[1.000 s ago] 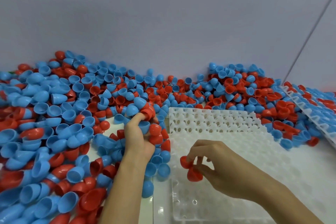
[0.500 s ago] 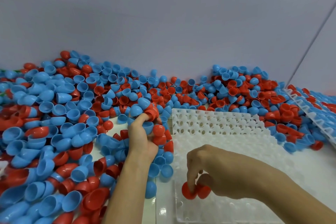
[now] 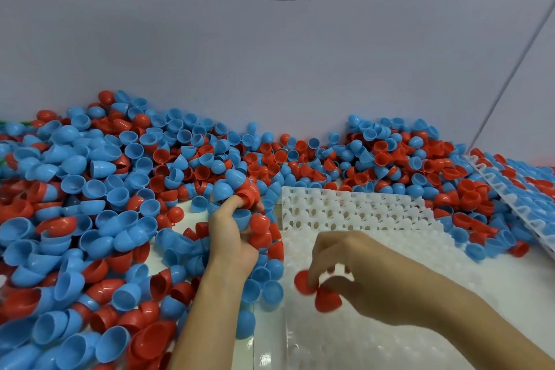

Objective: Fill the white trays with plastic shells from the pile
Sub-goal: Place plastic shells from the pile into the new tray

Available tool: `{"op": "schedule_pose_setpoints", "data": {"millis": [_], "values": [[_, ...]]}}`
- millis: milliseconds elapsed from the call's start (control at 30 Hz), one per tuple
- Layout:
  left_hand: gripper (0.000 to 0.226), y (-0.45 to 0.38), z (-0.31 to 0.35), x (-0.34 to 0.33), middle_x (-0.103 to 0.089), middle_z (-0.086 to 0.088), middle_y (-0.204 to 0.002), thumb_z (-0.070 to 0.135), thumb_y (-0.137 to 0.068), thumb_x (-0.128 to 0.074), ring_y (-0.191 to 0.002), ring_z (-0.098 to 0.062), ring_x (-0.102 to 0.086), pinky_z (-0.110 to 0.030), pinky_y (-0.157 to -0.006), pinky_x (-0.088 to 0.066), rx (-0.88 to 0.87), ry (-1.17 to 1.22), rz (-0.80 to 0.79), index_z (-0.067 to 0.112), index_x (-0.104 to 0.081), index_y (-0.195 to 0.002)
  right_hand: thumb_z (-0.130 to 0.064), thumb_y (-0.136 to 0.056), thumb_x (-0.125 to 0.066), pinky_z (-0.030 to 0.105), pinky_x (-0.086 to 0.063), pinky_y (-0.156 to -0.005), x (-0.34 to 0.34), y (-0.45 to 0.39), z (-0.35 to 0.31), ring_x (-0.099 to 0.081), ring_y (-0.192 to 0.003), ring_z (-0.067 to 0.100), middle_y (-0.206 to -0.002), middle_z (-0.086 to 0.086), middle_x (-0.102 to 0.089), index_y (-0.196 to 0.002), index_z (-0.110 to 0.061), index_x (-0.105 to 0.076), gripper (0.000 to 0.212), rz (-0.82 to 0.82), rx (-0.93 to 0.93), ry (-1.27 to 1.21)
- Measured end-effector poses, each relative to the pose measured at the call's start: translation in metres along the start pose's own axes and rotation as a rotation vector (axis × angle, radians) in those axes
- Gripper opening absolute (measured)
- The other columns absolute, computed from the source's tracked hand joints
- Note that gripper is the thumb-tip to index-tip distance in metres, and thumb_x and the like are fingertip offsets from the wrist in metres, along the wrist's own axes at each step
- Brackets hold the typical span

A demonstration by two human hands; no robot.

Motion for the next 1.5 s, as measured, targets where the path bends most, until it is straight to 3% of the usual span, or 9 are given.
{"op": "schedule_pose_setpoints", "data": {"millis": [167, 300, 433, 567, 767, 967, 1167, 1300, 1500], "values": [[0.032, 0.001, -0.001, -0.002, -0.06, -0.001, -0.06, 0.008, -0.089, -0.058, -0.05, -0.011, -0.057, -0.024, -0.048, -0.05, 0.026, 0.0, -0.005, 0.019, -0.07, -0.061, -0.025, -0.093, -0.066, 0.02, -0.05, -0.073, 0.042, -0.032, 0.023, -0.055, -0.084, -0.001, -0.095, -0.023, -0.057, -0.105, -0.034, -0.073, 0.017, 0.329, -0.082, 0.041], [0.031, 0.001, 0.0, -0.001, -0.058, -0.002, -0.062, 0.007, -0.088, -0.058, -0.051, -0.011, -0.055, -0.023, -0.045, -0.047, 0.012, -0.002, -0.001, 0.019, -0.07, -0.061, -0.021, -0.096, -0.062, 0.027, -0.053, -0.079, 0.061, -0.082, 0.034, -0.06, -0.093, 0.011, -0.11, -0.004, -0.065, -0.11, -0.02, -0.074, 0.018, 0.434, -0.151, 0.147], [0.027, 0.001, -0.005, 0.0, -0.055, -0.004, -0.062, 0.009, -0.087, -0.059, -0.047, -0.012, -0.051, -0.024, -0.036, -0.04, 0.062, 0.0, 0.001, 0.016, -0.066, -0.062, -0.017, -0.094, -0.061, 0.031, -0.056, -0.066, 0.061, -0.128, 0.047, -0.066, -0.084, 0.021, -0.102, 0.005, -0.068, -0.095, -0.012, -0.074, 0.014, 0.401, -0.23, 0.232], [0.01, -0.002, -0.008, 0.002, -0.055, -0.005, -0.065, 0.014, -0.072, -0.066, -0.052, -0.013, -0.053, -0.024, -0.041, -0.042, 0.08, -0.018, 0.004, 0.015, -0.064, -0.062, -0.014, -0.088, -0.06, 0.025, -0.036, -0.05, 0.05, -0.153, 0.059, -0.047, -0.063, 0.013, -0.082, 0.0, -0.051, -0.067, -0.016, -0.051, 0.023, 0.268, -0.27, 0.402], [0.005, -0.003, -0.01, 0.001, -0.055, -0.006, -0.064, 0.019, -0.06, -0.069, -0.051, -0.013, -0.052, -0.024, -0.04, -0.042, 0.092, -0.013, -0.003, 0.017, -0.065, -0.057, -0.014, -0.088, -0.062, 0.026, -0.048, -0.063, 0.046, -0.162, 0.062, -0.058, -0.083, 0.02, -0.092, 0.002, -0.055, -0.066, -0.018, -0.046, 0.028, 0.145, -0.185, 0.456], [0.006, -0.003, -0.011, 0.003, -0.054, -0.006, -0.065, 0.02, -0.061, -0.068, -0.054, -0.014, -0.051, -0.024, -0.04, -0.042, 0.093, -0.04, 0.016, 0.016, -0.064, -0.061, -0.005, -0.087, -0.061, 0.025, -0.042, -0.051, 0.048, -0.167, 0.061, -0.048, -0.064, 0.013, -0.083, 0.001, -0.056, -0.081, -0.015, -0.055, 0.013, 0.152, -0.204, 0.546], [0.004, -0.002, -0.008, 0.001, -0.056, -0.007, -0.064, 0.019, -0.061, -0.067, -0.05, -0.014, -0.053, -0.025, -0.039, -0.042, 0.09, -0.022, 0.017, 0.015, -0.066, -0.06, -0.006, -0.085, -0.056, 0.024, -0.033, -0.045, 0.045, -0.162, 0.057, -0.04, -0.054, 0.011, -0.069, -0.004, -0.044, -0.064, -0.021, -0.035, 0.033, 0.188, -0.202, 0.581], [0.014, -0.001, -0.008, 0.0, -0.054, -0.009, -0.065, 0.017, -0.063, -0.067, -0.05, -0.014, -0.052, -0.024, -0.041, -0.043, 0.085, 0.006, 0.023, 0.011, -0.063, -0.075, -0.004, -0.083, -0.056, 0.03, -0.053, -0.057, 0.06, -0.15, 0.058, -0.064, -0.069, 0.017, -0.086, 0.002, -0.066, -0.087, -0.016, -0.064, 0.014, 0.277, -0.26, 0.496], [0.005, 0.0, -0.009, -0.001, -0.055, -0.008, -0.062, 0.016, -0.062, -0.067, -0.047, -0.016, -0.055, -0.026, -0.04, -0.045, 0.1, 0.025, 0.038, 0.012, -0.064, -0.064, -0.02, -0.095, -0.06, 0.034, -0.059, -0.081, 0.067, -0.121, 0.047, -0.067, -0.094, 0.013, -0.115, -0.007, -0.07, -0.119, -0.024, -0.068, 0.025, 0.457, -0.192, 0.17]]}}
Point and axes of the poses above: each hand's wrist, its own y-axis away from the middle knuckle, its own x-axis out of the back of the hand, z = x × y, the point moved 9 cm from there along -y, towards the middle knuckle
